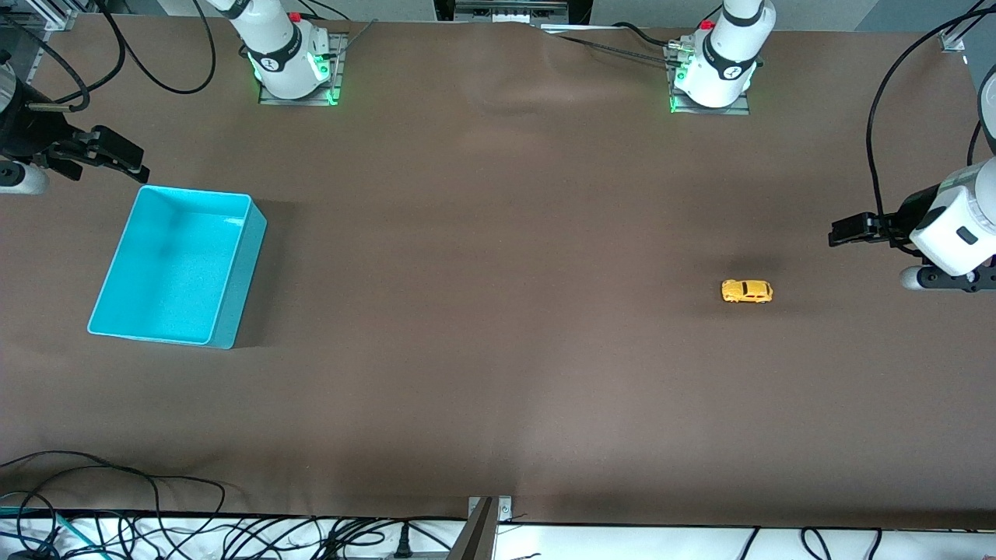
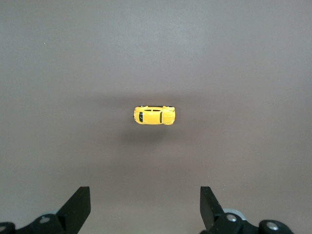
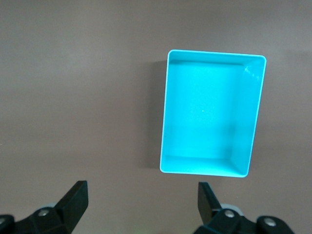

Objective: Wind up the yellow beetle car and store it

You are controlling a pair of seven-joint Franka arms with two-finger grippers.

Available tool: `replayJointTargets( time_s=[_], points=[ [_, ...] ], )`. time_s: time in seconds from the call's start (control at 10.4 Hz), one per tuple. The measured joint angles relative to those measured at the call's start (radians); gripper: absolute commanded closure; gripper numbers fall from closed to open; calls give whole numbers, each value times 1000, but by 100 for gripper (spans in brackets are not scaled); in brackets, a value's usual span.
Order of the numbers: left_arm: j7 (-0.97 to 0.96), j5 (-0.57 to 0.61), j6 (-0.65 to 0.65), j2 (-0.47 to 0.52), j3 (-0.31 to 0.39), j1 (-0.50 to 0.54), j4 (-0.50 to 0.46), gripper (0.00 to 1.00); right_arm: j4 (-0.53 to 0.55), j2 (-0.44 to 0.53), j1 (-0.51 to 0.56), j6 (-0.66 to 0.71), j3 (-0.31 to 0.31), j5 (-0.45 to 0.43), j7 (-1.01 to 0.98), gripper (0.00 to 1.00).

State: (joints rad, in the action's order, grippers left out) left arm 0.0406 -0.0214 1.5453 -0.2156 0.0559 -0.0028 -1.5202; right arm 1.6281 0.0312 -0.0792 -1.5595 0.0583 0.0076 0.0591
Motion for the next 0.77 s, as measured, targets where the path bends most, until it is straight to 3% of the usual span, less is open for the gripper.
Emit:
replayJointTargets(
  time_s=[0.77],
  points=[
    [2, 0, 3, 4, 0, 1, 0, 0, 0, 1, -2, 5, -4, 2, 0, 0]
  ],
)
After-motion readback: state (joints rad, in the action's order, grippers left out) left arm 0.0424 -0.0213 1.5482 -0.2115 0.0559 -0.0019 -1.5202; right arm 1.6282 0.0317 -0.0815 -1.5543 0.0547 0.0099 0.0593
